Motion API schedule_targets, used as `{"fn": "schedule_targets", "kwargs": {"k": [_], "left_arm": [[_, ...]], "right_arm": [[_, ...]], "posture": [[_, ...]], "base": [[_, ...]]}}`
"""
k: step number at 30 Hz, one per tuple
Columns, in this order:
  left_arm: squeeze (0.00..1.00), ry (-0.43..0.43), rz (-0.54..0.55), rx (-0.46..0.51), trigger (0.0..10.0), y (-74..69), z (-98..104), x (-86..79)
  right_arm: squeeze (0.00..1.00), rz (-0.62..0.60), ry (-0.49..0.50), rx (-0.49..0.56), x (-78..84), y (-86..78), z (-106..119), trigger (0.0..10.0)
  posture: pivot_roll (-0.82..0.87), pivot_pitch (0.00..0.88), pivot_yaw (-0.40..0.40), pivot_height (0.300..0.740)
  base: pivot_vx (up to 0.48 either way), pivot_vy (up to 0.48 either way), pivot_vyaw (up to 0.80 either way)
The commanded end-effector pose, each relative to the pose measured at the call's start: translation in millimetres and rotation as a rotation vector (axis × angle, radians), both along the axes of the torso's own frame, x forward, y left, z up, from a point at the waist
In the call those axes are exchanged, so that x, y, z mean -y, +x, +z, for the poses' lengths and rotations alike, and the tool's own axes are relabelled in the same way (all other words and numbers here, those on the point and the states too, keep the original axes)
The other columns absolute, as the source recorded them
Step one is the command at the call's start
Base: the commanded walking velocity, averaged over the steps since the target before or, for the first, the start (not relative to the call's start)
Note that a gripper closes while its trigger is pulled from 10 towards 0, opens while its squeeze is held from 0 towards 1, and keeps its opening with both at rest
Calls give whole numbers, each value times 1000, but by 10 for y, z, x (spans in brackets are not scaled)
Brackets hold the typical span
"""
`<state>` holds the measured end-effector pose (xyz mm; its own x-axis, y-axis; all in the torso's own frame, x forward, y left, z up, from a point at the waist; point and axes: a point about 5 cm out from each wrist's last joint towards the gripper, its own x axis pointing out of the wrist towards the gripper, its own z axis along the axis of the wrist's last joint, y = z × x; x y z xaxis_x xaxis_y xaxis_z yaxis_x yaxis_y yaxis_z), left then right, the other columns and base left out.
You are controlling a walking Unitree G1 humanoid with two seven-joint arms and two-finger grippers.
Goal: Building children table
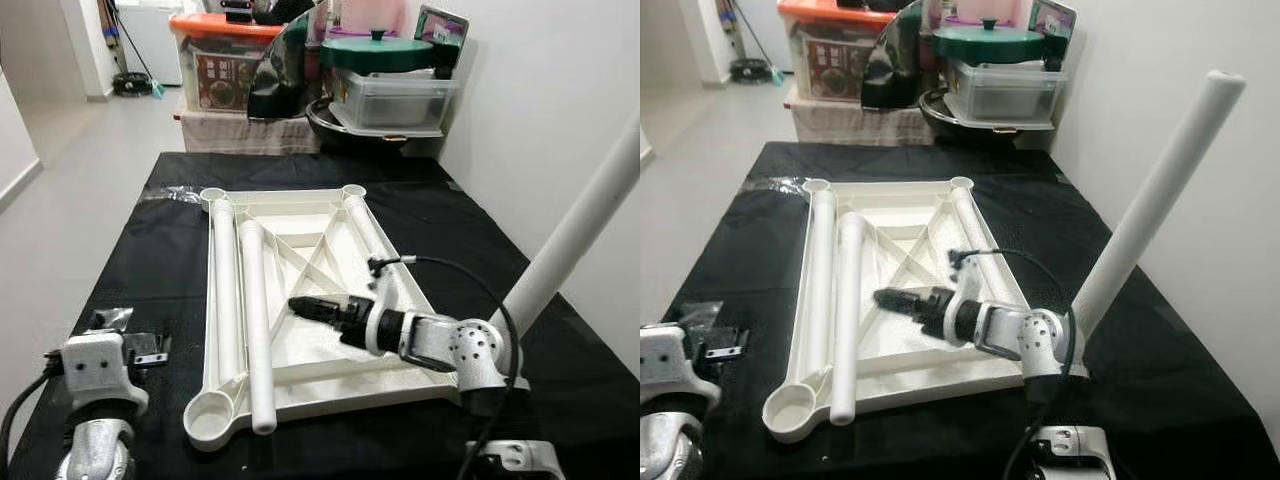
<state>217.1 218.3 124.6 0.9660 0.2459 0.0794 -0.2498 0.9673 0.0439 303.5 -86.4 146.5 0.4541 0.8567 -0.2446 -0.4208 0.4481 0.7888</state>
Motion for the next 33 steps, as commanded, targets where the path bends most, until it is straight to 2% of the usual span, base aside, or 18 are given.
{"fn": "schedule_targets", "kwargs": {"k": [1,3,5,9,10,11,12,14,20,23,27,29,30,33], "left_arm": [[0,19,-1,-30,10000,11,-49,-1],[0,19,-1,-30,10000,11,-49,-1],[0,27,1,-30,10000,37,-41,-27],[0,31,3,-29,10000,49,-36,-43],[0,34,6,-29,10000,66,-39,-55],[0,34,6,-29,10000,66,-39,-55],[0,35,7,-28,10000,77,-42,-59],[0,34,2,-22,10000,97,-35,-36],[0,26,6,-24,10000,83,-59,-20],[0,25,5,-26,10000,83,-73,-17],[0,19,-9,-23,10000,129,-70,33],[0,19,-10,-22,10000,136,-66,37],[0,19,-13,-24,10000,144,-69,36],[0,20,-15,-26,10000,144,-73,33]], "right_arm": [[0,75,51,-41,-75,-75,-24,10000],[0,75,51,-41,-75,-75,-24,10000],[0,164,60,-95,-182,-204,-120,10000],[0,197,55,-111,-223,-255,-154,10000],[0,230,-7,-133,-272,-292,-248,10000],[0,230,-7,-133,-272,-292,-248,10000],[0,250,-52,-145,-296,-313,-311,10000],[0,260,-124,-146,-292,-303,-388,10000],[0,222,-142,-125,-215,-149,-321,10000],[0,228,-138,-120,-245,-144,-306,10000],[0,258,-115,-115,-415,-161,-299,10000],[0,264,-111,-113,-442,-162,-301,10000],[0,280,-93,-114,-505,-175,-296,7725],[0,287,-86,-116,-530,-180,-292,7725]], "posture": [[92,0,-133,740],[92,0,-133,740],[97,0,-132,740],[97,0,-132,740],[90,0,-132,740],[90,0,-132,740],[92,0,-134,740],[97,0,-138,740],[108,0,-152,740],[104,0,-153,740],[109,0,-158,740],[112,0,-157,740],[114,0,-157,740],[114,0,-157,740]], "base": [[0,0,0],[0,0,0],[0,0,0],[0,0,0],[0,0,0],[0,0,0],[0,0,0],[0,0,0],[0,0,0],[0,0,0],[0,0,0],[0,0,0],[0,0,0],[0,0,0]]}}
